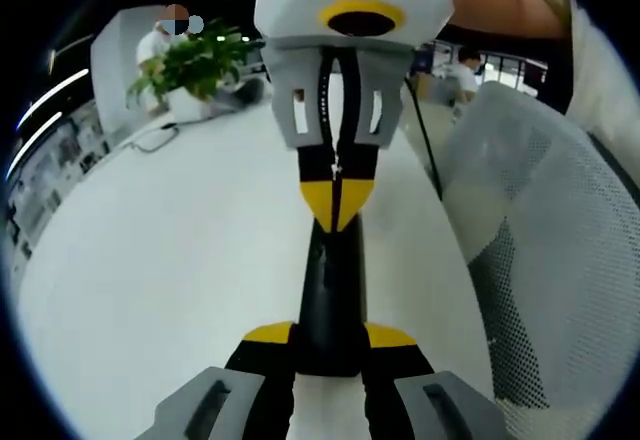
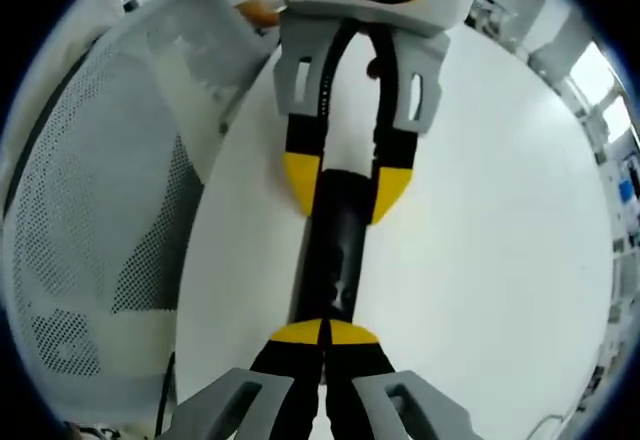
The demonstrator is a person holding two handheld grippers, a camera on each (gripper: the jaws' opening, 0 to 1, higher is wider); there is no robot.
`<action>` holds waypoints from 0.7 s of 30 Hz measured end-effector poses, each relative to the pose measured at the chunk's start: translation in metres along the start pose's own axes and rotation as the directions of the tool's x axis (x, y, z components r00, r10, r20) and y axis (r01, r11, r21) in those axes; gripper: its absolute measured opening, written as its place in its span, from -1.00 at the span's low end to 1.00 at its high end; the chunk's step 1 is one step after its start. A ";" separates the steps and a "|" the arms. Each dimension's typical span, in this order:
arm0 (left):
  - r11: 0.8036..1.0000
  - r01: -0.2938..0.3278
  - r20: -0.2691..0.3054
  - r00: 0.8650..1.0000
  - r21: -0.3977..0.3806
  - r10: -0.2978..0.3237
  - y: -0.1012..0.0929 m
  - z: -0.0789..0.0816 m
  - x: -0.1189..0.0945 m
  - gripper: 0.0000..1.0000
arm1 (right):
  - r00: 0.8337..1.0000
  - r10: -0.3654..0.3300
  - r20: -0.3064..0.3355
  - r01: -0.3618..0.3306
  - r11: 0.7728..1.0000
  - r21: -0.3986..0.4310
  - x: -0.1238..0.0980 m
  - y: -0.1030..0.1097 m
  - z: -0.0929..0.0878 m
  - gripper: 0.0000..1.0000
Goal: Press the specified remote control buttons in sequence, fully releasing each button before pressing the next.
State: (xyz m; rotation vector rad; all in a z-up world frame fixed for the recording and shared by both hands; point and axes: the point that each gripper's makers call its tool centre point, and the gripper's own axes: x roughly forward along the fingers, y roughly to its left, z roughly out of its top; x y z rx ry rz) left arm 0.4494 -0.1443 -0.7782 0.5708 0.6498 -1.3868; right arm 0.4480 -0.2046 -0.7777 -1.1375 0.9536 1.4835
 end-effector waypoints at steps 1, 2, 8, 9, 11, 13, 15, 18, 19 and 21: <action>1.000 0.000 0.002 1.000 0.000 0.000 0.000 0.000 0.000 -0.52 | 1.000 0.000 0.002 0.000 1.000 0.001 0.000 0.000 0.000 -1.00; 1.000 0.000 0.003 1.000 0.000 0.000 0.000 -0.001 0.001 -0.52 | 1.000 -0.001 0.004 0.001 1.000 0.001 0.000 0.001 0.000 -1.00; 1.000 0.001 0.002 1.000 0.001 -0.001 0.000 -0.002 0.002 -0.52 | 1.000 -0.006 0.009 0.006 1.000 -0.008 0.001 0.002 0.000 -1.00; 1.000 0.001 0.000 1.000 0.002 -0.001 0.000 -0.002 0.003 -0.52 | 1.000 -0.006 0.011 0.006 1.000 -0.007 0.001 0.002 0.000 -1.00; 1.000 0.002 -0.002 1.000 0.003 -0.002 0.000 -0.002 0.003 -0.52 | 1.000 -0.007 0.013 0.007 1.000 -0.009 0.001 0.002 0.000 -1.00; 1.000 0.002 -0.003 1.000 0.004 -0.002 0.000 -0.002 0.003 -0.52 | 1.000 -0.010 0.015 0.010 1.000 -0.008 0.001 0.004 0.001 -1.00; 1.000 0.002 -0.004 1.000 0.003 -0.002 0.000 -0.002 0.003 -0.52 | 1.000 -0.012 0.016 0.012 1.000 -0.008 0.001 0.004 0.000 -1.00; 1.000 0.002 -0.005 1.000 0.004 -0.002 0.000 -0.002 0.004 -0.52 | 1.000 -0.014 0.017 0.014 1.000 -0.009 0.001 0.003 0.000 -1.00; 1.000 0.002 -0.005 1.000 0.004 -0.002 0.000 -0.002 0.004 -0.52 | 1.000 -0.015 0.018 0.015 1.000 -0.009 0.001 0.003 0.000 -1.00; 1.000 0.003 -0.006 1.000 0.004 -0.003 0.000 -0.002 0.004 -0.52 | 1.000 -0.017 0.022 0.017 1.000 -0.004 0.001 0.003 0.000 -1.00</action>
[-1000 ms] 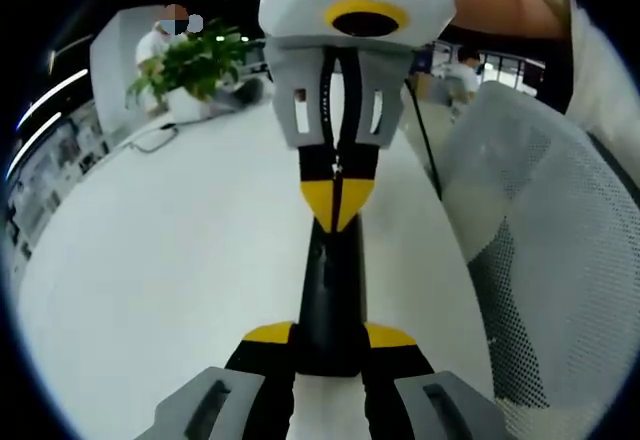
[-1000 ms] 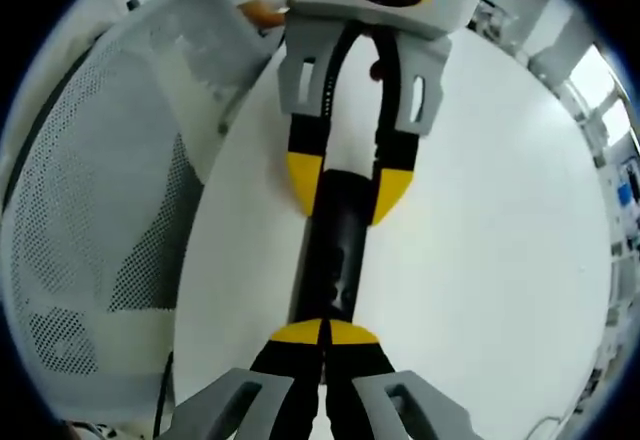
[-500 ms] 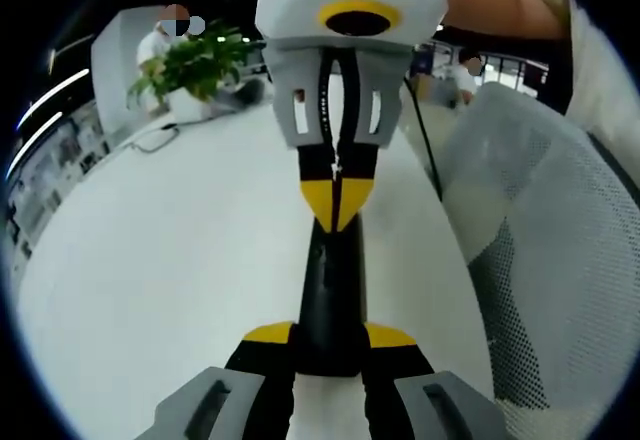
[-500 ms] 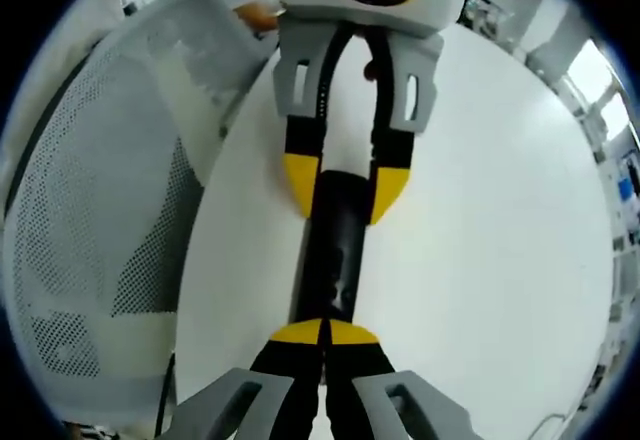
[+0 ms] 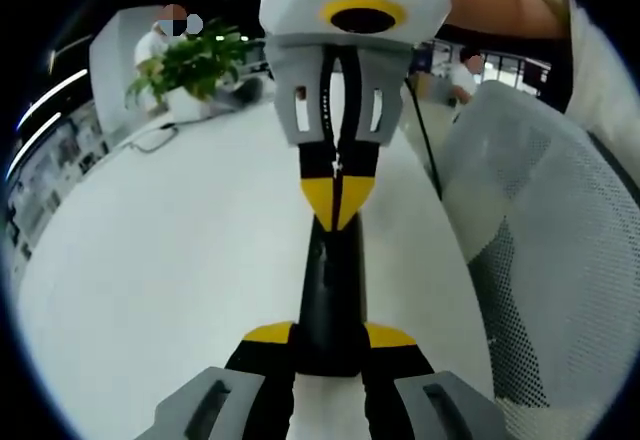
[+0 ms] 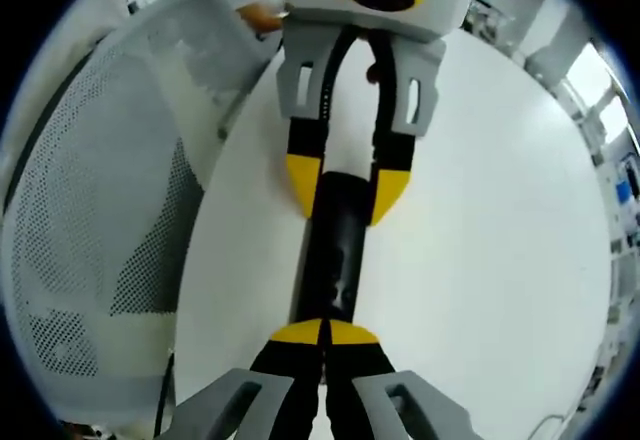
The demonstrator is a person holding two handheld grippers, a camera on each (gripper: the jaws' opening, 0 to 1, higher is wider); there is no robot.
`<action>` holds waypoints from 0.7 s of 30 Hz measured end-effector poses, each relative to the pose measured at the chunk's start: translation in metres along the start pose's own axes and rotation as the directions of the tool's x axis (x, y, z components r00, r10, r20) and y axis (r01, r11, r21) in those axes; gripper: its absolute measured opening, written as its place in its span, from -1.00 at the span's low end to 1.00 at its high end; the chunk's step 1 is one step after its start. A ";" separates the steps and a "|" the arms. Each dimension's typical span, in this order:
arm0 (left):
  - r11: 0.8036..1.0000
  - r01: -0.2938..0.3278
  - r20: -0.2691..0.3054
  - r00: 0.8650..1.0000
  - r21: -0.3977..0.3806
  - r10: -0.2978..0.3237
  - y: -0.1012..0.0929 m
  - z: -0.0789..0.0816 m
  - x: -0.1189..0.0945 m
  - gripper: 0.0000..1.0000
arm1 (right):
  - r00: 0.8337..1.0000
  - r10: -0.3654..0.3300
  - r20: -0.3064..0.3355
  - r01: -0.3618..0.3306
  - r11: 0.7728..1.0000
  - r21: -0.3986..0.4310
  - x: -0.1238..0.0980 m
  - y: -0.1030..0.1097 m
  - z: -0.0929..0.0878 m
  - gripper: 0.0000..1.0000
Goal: Press the specified remote control buttons in sequence, fully releasing each button before pressing the next.
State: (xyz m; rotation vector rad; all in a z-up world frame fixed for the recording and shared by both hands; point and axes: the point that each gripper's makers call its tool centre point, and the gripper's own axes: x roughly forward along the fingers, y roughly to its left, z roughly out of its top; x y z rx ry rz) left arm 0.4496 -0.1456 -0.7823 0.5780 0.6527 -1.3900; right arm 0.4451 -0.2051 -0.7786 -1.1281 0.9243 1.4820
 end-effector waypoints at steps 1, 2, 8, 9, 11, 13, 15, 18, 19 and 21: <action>1.000 0.000 0.000 1.000 0.000 0.000 0.000 0.000 0.000 -0.52 | 1.000 -0.001 0.002 0.001 1.000 0.001 0.000 0.000 0.000 -1.00; 1.000 0.000 0.000 1.000 0.000 0.000 0.001 0.000 0.000 -0.52 | 1.000 -0.002 0.004 0.002 1.000 0.002 -0.001 0.000 0.000 -1.00; 1.000 0.001 0.000 1.000 0.001 -0.001 0.001 0.000 0.001 -0.52 | 1.000 0.004 0.003 -0.004 1.000 -0.002 -0.003 0.004 0.000 -1.00; 1.000 0.001 0.000 1.000 0.001 -0.001 0.001 0.000 0.001 -0.52 | 1.000 0.004 0.004 -0.004 1.000 -0.001 -0.004 0.004 0.001 -1.00; 1.000 0.000 0.000 1.000 0.001 0.000 0.002 0.000 0.001 -0.52 | 1.000 0.001 0.007 -0.001 1.000 0.003 -0.006 0.002 0.001 -1.00; 1.000 0.000 0.000 1.000 0.000 0.000 0.003 0.000 0.001 -0.52 | 1.000 -0.002 0.011 0.002 1.000 0.006 -0.008 0.000 0.001 -1.00; 1.000 0.000 0.000 1.000 0.000 0.000 0.002 0.000 0.001 -0.52 | 1.000 -0.007 0.015 0.006 1.000 0.010 -0.011 -0.001 0.002 -1.00; 1.000 0.000 0.000 1.000 0.000 0.000 0.002 0.000 0.000 -0.52 | 1.000 -0.011 0.021 0.011 1.000 0.010 -0.014 -0.003 0.004 -1.00; 1.000 0.000 0.000 1.000 0.000 0.000 0.003 0.000 0.000 -0.52 | 1.000 -0.013 0.023 0.013 1.000 0.008 -0.015 -0.005 0.005 -1.00; 1.000 0.000 0.000 1.000 0.001 0.000 0.002 0.000 0.000 -0.52 | 1.000 -0.016 0.025 0.016 1.000 0.007 -0.017 -0.007 0.006 -1.00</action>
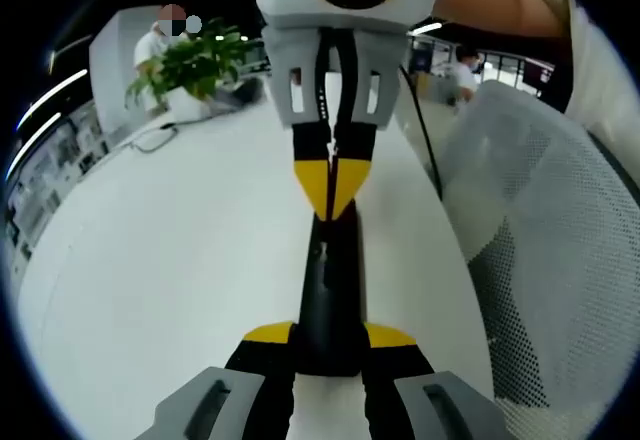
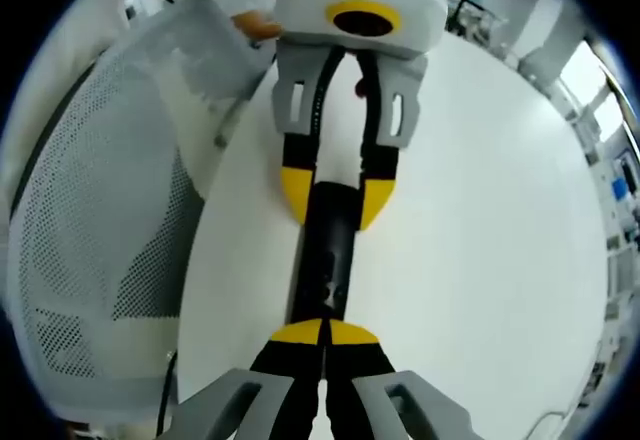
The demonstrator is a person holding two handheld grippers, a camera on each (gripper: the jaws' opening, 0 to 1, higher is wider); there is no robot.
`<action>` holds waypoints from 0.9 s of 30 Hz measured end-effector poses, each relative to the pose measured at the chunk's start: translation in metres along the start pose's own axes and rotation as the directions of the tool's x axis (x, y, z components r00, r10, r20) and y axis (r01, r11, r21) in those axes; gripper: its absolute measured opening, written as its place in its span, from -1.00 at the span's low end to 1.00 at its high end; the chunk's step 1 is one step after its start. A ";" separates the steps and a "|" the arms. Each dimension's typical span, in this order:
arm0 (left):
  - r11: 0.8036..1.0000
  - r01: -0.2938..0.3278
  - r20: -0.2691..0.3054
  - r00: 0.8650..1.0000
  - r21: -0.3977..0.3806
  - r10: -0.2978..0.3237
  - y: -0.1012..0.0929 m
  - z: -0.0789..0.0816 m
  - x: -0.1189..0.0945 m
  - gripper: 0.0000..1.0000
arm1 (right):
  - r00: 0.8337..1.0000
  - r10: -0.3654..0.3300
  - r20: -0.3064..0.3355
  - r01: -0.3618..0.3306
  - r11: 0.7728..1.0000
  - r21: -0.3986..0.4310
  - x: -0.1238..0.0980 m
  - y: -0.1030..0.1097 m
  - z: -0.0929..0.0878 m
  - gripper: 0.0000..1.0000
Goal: Press the specified remote control buttons in sequence, fully releasing each button before pressing the next.
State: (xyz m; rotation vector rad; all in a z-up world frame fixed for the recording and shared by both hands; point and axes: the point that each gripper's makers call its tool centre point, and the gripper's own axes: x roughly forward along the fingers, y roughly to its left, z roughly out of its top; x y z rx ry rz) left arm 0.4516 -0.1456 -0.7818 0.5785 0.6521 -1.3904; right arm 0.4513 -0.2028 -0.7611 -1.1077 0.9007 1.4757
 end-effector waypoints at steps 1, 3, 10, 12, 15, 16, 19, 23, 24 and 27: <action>1.000 0.000 0.000 1.000 -0.001 0.000 0.000 0.000 0.000 -0.52 | 1.000 -0.004 0.002 0.004 1.000 -0.002 -0.001 -0.001 0.001 -1.00; 1.000 -0.001 0.001 1.000 -0.002 0.001 0.000 0.000 -0.001 -0.52 | 1.000 -0.004 0.006 0.004 1.000 -0.003 -0.002 -0.003 0.003 -1.00; 1.000 -0.003 0.007 1.000 -0.004 0.003 -0.001 0.001 -0.002 -0.52 | 1.000 -0.010 0.011 0.010 1.000 -0.014 -0.005 -0.007 0.011 -1.00; 1.000 -0.003 0.008 1.000 -0.004 0.003 -0.002 0.001 -0.002 -0.52 | 1.000 -0.021 0.020 0.022 1.000 -0.020 -0.005 -0.010 0.013 -1.00; 1.000 -0.002 0.009 1.000 -0.004 0.002 -0.001 0.001 -0.001 -0.52 | 1.000 -0.018 0.023 0.018 1.000 -0.015 -0.005 -0.012 0.017 -1.00; 1.000 -0.002 0.010 1.000 -0.004 0.002 -0.001 0.001 -0.001 -0.52 | 1.000 -0.016 0.018 0.016 1.000 -0.021 -0.003 -0.011 0.017 -1.00; 1.000 -0.003 0.011 1.000 -0.004 0.003 0.000 0.001 -0.001 -0.52 | 1.000 -0.003 0.009 0.003 1.000 -0.031 0.001 -0.009 0.018 -1.00; 1.000 -0.001 0.013 1.000 -0.004 0.001 0.000 0.001 -0.001 -0.52 | 1.000 0.006 0.001 -0.006 0.999 -0.035 0.005 -0.008 0.017 -1.00; 1.000 -0.001 0.013 1.000 -0.004 0.001 -0.001 0.001 -0.001 -0.52 | 1.000 0.009 0.000 -0.009 0.999 -0.032 0.006 -0.008 0.016 -1.00; 1.000 -0.001 0.014 1.000 -0.003 0.001 -0.001 0.001 -0.001 -0.52 | 1.000 0.014 -0.007 -0.014 0.999 -0.029 0.010 -0.008 0.015 -1.00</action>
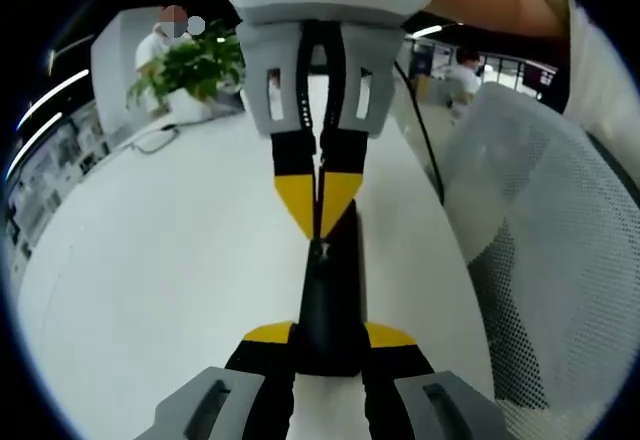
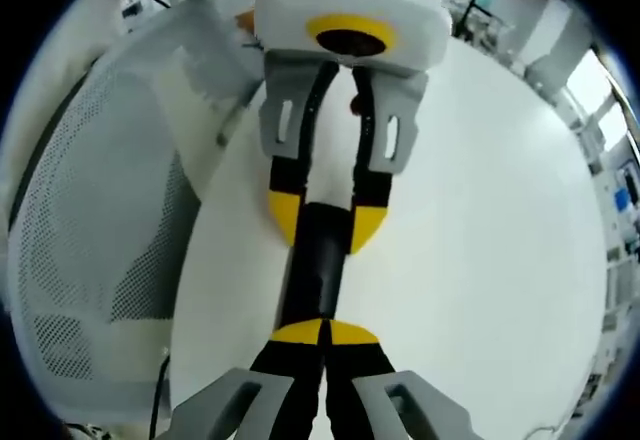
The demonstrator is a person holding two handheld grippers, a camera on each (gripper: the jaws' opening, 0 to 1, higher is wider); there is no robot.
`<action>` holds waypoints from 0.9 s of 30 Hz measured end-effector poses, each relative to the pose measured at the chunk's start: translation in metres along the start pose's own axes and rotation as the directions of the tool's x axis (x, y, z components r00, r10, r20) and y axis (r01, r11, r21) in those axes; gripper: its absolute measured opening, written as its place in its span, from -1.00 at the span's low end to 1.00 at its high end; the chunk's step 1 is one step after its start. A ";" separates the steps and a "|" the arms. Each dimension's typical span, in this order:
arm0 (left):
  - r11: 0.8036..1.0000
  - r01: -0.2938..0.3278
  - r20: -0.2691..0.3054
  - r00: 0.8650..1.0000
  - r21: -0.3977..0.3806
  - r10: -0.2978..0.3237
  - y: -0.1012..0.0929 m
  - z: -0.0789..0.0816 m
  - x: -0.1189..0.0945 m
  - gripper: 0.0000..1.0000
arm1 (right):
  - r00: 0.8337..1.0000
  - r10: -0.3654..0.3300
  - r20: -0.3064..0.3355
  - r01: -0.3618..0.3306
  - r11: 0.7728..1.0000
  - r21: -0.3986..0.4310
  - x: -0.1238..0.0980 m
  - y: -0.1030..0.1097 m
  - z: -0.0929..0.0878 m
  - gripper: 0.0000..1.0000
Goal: Press the specified remote control buttons in sequence, fully releasing each button before pressing the next.
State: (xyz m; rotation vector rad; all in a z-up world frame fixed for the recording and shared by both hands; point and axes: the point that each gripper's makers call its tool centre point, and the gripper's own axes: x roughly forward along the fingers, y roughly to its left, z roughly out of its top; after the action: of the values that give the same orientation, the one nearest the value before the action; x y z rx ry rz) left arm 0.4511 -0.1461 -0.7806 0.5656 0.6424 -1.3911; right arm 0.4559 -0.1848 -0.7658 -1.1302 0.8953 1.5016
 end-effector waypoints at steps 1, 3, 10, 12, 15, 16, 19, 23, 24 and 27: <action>1.000 0.000 0.000 1.000 0.000 0.000 0.000 0.000 0.000 -0.52 | 1.000 0.002 -0.002 -0.002 1.000 0.002 0.002 -0.001 -0.001 -1.00; 1.000 0.000 0.001 1.000 0.001 0.000 0.000 0.000 0.000 -0.52 | 1.000 0.004 -0.001 -0.004 1.000 0.005 0.003 -0.003 -0.001 -1.00; 1.000 0.000 0.006 1.000 0.000 0.000 -0.001 0.001 -0.001 -0.52 | 1.000 0.019 -0.009 -0.019 1.000 -0.001 0.009 -0.002 0.001 -1.00; 1.000 0.000 0.007 1.000 0.000 0.000 0.000 0.000 -0.001 -0.52 | 1.000 0.023 -0.015 -0.023 1.000 -0.004 0.009 -0.001 0.001 -1.00; 1.000 0.000 0.008 1.000 0.001 0.000 0.000 0.001 -0.001 -0.52 | 0.999 0.026 -0.019 -0.026 1.000 -0.004 0.010 -0.001 0.000 -1.00; 1.000 0.001 0.008 1.000 0.001 -0.001 -0.001 0.001 -0.001 -0.52 | 0.999 0.028 -0.024 -0.028 1.000 -0.004 0.011 -0.002 -0.001 -1.00; 1.000 0.002 0.009 1.000 0.002 -0.002 -0.002 0.001 -0.002 -0.52 | 0.999 0.031 -0.029 -0.031 1.000 -0.005 0.012 -0.002 -0.002 -1.00; 1.000 0.002 0.011 1.000 0.003 -0.002 0.000 0.000 -0.001 -0.52 | 0.999 0.041 -0.034 -0.041 0.999 -0.006 0.012 -0.002 -0.002 -1.00; 1.000 0.002 0.013 1.000 0.003 -0.002 0.000 0.000 -0.001 -0.52 | 0.998 0.044 -0.037 -0.044 0.999 -0.006 0.012 -0.003 -0.002 -1.00; 1.000 0.001 0.014 1.000 0.003 -0.001 0.001 0.000 0.000 -0.52 | 0.997 0.053 -0.048 -0.054 0.998 -0.011 0.013 -0.003 -0.002 -1.00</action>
State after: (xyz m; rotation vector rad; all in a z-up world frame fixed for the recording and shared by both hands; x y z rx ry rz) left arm 0.4517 -0.1456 -0.7807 0.5573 0.6295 -1.3966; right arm 0.4586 -0.1829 -0.7786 -1.1628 0.9571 1.5310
